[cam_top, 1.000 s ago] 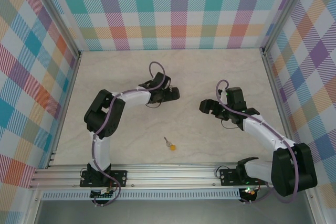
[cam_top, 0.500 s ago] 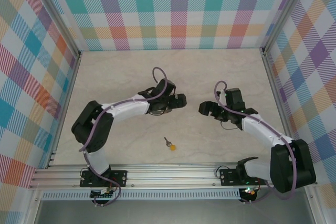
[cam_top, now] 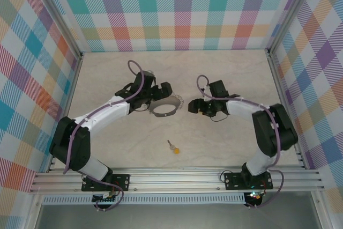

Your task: Put the keys on the keyring

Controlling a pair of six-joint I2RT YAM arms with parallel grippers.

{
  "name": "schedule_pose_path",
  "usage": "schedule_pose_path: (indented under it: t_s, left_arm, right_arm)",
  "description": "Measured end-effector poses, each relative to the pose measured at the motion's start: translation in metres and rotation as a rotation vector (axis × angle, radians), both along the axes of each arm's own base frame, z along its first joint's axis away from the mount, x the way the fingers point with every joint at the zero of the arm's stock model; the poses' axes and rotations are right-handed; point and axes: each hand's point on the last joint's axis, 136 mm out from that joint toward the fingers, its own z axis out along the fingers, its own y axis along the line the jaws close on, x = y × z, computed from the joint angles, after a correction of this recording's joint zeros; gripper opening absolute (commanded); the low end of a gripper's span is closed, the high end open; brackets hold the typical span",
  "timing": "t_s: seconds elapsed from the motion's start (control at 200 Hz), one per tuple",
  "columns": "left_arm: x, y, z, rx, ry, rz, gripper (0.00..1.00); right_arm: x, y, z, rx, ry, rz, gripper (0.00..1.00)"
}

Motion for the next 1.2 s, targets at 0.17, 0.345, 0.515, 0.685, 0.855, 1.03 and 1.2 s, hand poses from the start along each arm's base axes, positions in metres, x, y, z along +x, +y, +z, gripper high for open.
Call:
schedule_pose_path:
  t_s: [0.17, 0.345, 0.515, 0.685, 0.855, 1.03, 1.2]
  left_arm:
    - [-0.003, 0.024, -0.019, 0.008, 0.048, 0.035, 1.00]
    - [-0.003, 0.034, -0.018, -0.009, 0.047, 0.038, 1.00]
    - [-0.005, 0.042, -0.023, -0.016, 0.063, 0.043, 1.00]
    - [-0.007, 0.045, -0.029, -0.023, 0.077, 0.043, 1.00]
    - [-0.006, 0.043, -0.029, -0.037, 0.070, 0.034, 1.00]
    - [-0.009, 0.044, -0.034, -0.034, 0.081, 0.034, 1.00]
    - [-0.013, 0.045, -0.038, -0.040, 0.082, 0.029, 1.00]
  right_arm:
    - [0.014, 0.025, -0.019, -0.003, 0.033, 0.034, 0.69]
    - [0.027, 0.049, -0.018, 0.005, 0.030, 0.057, 0.67]
    - [0.032, 0.063, -0.018, 0.010, 0.035, 0.071, 0.66]
    - [0.037, 0.074, -0.015, 0.025, 0.034, 0.077, 0.65]
    - [0.044, 0.087, -0.004, 0.059, 0.020, 0.091, 0.65]
    - [0.056, 0.096, 0.013, 0.090, -0.018, 0.093, 0.65]
    - [0.048, 0.084, 0.017, 0.055, -0.044, 0.083, 0.63]
